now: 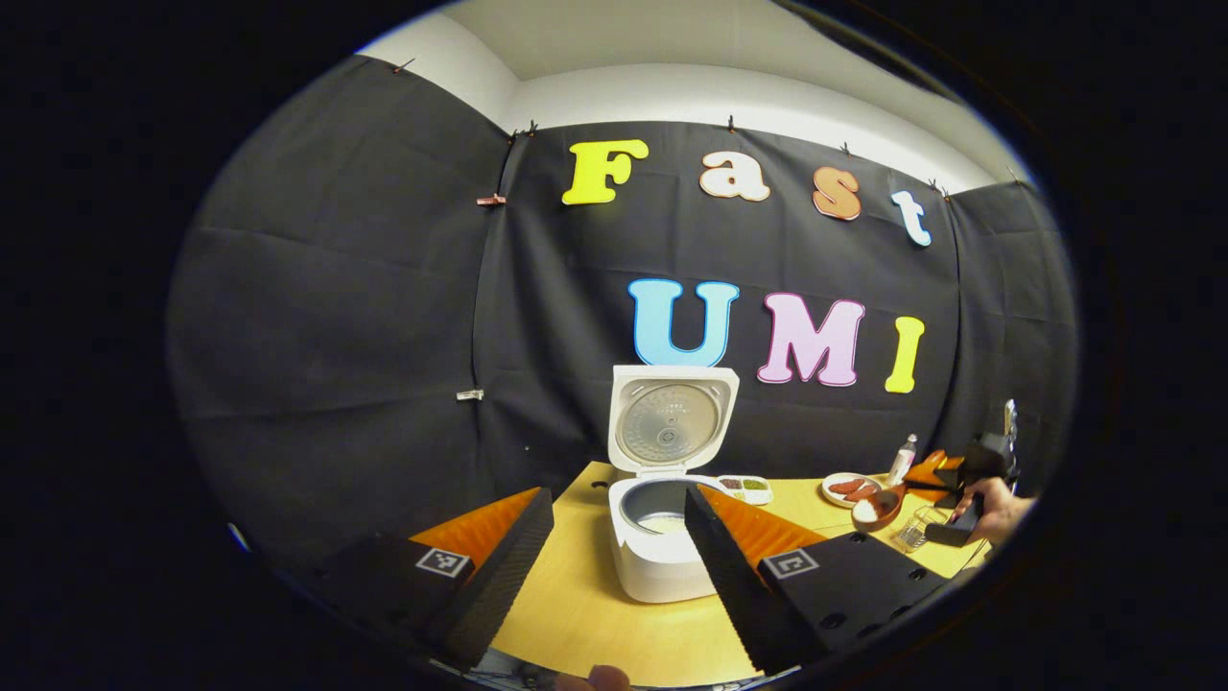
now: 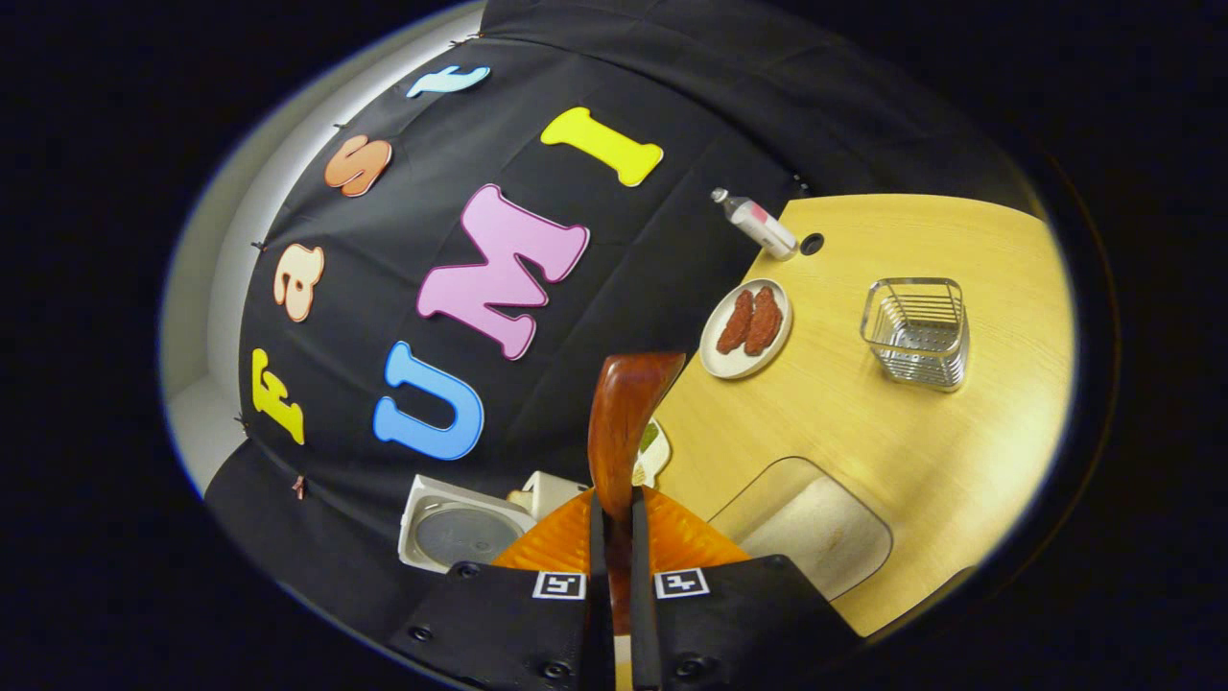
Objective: Close the left gripper, press the button to open the rice cooker; take a wooden spoon from the chopstick holder with the right hand, scoop a spoonful of rice and pour it into the rice cooker, then put the wooden spoon back into the chopstick holder.
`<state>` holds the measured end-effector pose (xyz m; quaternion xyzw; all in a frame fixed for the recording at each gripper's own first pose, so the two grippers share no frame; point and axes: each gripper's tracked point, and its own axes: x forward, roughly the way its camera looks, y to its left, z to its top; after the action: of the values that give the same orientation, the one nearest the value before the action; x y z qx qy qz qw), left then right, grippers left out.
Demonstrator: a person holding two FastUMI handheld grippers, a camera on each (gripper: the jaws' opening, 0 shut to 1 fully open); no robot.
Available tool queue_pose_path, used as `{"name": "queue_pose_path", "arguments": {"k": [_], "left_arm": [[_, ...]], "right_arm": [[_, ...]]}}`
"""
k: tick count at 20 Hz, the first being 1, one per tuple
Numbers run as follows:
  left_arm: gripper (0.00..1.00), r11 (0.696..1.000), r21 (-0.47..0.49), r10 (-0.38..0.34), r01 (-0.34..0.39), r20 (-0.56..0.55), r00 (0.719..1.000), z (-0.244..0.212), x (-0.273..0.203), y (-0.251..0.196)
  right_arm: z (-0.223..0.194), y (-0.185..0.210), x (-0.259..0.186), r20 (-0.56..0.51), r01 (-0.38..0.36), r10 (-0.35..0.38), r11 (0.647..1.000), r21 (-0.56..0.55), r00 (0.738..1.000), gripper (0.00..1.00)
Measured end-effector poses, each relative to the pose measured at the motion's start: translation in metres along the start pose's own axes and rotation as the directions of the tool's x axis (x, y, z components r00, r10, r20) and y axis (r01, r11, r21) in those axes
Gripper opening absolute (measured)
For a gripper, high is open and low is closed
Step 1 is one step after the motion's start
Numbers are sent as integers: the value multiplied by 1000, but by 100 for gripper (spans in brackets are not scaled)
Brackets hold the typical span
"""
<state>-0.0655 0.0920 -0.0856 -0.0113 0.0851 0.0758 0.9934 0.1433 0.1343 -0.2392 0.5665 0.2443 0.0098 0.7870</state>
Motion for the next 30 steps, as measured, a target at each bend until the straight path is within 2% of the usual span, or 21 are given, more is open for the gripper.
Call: {"name": "queue_pose_path", "arguments": {"k": [5, 10, 14, 17, 20, 25, 27, 30], "left_arm": [[95, 999, 25, 27, -27, -3, 1000, -8, -4, 21], [95, 998, 50, 42, -41, -29, 999, -14, -8, 25], [95, 998, 44, 55, -52, -70, 996, -20, -14, 28], [95, 998, 28, 66, -64, -90, 994, -24, -13, 29], [95, 997, 12, 84, -83, -108, 991, -29, -12, 36], [95, 992, 18, 123, -122, -132, 983, -36, -14, 49], [95, 992, 17, 130, -129, -148, 980, -38, -13, 52], [95, 990, 8, 137, -137, -160, 978, -40, -19, 52]], "right_arm": [[-36, 84, 19, -37, -84, 82, 995, -49, 996, 11], [-88, 137, 51, -87, -121, 116, 992, -46, 989, 11], [-132, 166, 81, -113, -133, 118, 982, -134, 986, 11], [-157, 185, 100, -123, -151, 123, 955, -255, 985, 11], [-178, 203, 118, -132, -173, 129, 891, -419, 983, 11], [-212, 212, 145, -155, -199, 130, 752, -628, 979, 11], [-222, 212, 150, -162, -205, 128, 676, -708, 978, 11], [-236, 214, 151, -184, -232, 143, 535, -812, 973, 11]]}}
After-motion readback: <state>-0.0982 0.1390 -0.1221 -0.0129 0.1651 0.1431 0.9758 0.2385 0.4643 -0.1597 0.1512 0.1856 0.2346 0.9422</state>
